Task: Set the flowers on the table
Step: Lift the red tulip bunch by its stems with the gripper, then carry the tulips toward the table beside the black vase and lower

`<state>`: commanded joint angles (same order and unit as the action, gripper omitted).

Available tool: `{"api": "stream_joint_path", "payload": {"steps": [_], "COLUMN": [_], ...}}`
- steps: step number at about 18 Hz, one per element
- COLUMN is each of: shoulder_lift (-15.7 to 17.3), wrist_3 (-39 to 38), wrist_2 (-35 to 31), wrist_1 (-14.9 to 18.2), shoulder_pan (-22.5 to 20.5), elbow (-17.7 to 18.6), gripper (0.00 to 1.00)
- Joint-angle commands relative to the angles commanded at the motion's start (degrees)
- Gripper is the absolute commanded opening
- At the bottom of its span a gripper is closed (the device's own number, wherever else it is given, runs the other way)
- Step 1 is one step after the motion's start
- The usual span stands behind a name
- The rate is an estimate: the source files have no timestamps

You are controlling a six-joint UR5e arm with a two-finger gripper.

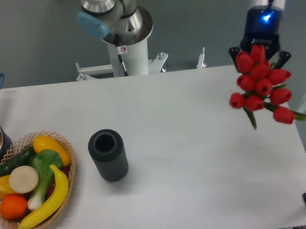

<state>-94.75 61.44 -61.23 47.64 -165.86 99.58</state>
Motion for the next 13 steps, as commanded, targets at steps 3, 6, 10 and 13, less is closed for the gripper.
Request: {"api": "stream_joint_path", "payload": {"steps": [3,6,10,13], "shoulder_lift": [-0.09,-2.54,-6.76,-9.48], "wrist_3": [0.09,1.05,0.97,0.79], "wrist_2": [-6.16,-14.5,-19.18,-19.36], "wrist_1": [0.18,0.18,0.18,-0.09], "shoulder_pan": [3.07,8.07,13.8,15.56], "elbow": [0.09,-0.08,-0.61,-0.7], "gripper": [0.22,0.22,0.22,0.22]}}
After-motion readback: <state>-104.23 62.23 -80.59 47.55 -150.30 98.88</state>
